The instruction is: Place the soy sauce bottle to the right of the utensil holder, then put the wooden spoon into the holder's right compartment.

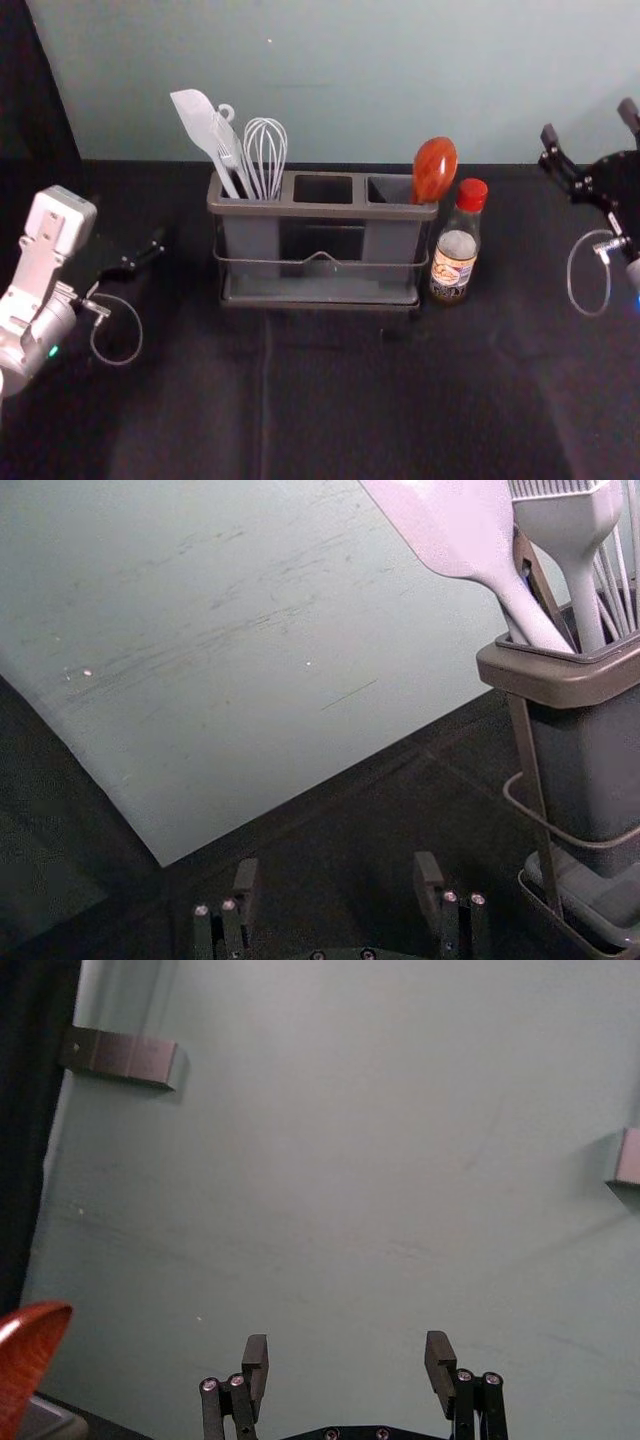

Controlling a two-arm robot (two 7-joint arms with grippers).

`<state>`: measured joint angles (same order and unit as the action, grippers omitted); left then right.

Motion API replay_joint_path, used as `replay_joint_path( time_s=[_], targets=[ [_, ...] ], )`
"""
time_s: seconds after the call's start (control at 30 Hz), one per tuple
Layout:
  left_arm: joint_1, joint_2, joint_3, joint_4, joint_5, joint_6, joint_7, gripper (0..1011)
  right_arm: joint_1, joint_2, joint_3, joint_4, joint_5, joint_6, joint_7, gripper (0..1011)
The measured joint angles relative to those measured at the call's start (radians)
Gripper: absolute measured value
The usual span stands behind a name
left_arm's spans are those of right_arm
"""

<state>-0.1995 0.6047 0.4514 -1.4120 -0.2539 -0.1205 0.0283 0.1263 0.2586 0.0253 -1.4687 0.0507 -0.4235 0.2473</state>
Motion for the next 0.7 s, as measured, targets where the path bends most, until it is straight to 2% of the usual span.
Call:
replay_joint_path(
  time_s=[0.3,0.4,0.57,0.7],
  targets=[
    [0.000,0.000,0.000,0.000,0.000,0.000,0.000,1000,-0.010,-0.007,0.003,0.057,0.008,0.007,0.000,1003],
    [0.000,0.000,0.000,0.000,0.000,0.000,0.000,1000,-0.012,-0.004,-0.003,0.074,0.004,0.053,0.002,1002],
    [0.000,0.000,0.000,0.000,0.000,0.000,0.000,1000,-0.021,0.003,-0.020,0.071,-0.006,0.191,-0.001,1003],
    [0.000,0.000,0.000,0.000,0.000,0.000,0.000,1000,-0.019,0.007,-0.030,0.067,-0.009,0.231,-0.008,1003]
  ],
)
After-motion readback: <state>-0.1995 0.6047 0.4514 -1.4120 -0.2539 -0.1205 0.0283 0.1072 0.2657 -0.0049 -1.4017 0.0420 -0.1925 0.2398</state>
